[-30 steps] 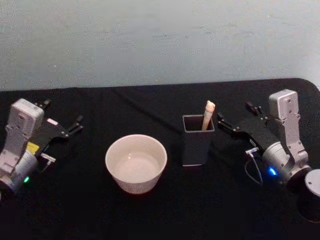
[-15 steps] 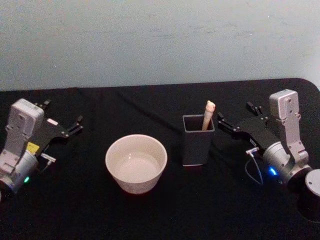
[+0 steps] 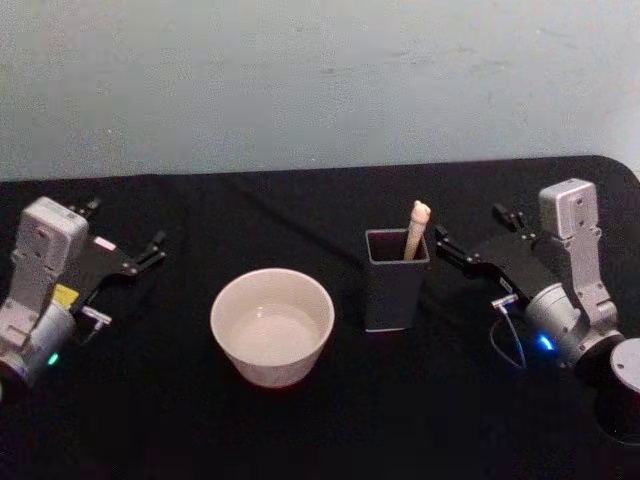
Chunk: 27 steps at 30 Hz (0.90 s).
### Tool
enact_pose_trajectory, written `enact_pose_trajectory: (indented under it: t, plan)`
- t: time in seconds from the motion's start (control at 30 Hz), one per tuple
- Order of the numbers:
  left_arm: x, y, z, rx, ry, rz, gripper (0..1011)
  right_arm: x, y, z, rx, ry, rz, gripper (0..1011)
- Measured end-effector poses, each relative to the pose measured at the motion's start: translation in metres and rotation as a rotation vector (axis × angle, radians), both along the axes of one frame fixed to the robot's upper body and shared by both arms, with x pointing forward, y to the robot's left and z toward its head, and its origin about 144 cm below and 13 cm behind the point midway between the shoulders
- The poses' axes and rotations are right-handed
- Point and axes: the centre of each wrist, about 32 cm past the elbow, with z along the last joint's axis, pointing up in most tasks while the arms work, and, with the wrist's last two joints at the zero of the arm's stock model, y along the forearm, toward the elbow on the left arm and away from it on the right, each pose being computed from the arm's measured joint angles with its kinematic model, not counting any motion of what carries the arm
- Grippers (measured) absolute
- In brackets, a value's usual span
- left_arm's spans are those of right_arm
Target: Pick up the stirring spoon with one hand, stir inside the cup, then place it back in its original position.
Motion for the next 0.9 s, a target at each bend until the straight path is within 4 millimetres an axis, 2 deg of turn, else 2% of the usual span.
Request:
enact_pose_trajectory:
  t: [0.9]
  plan:
    - [0.0,0.0,0.0,0.0,0.0,0.0,1001,0.0,0.0,0.0,0.0,0.0,0.0,1000]
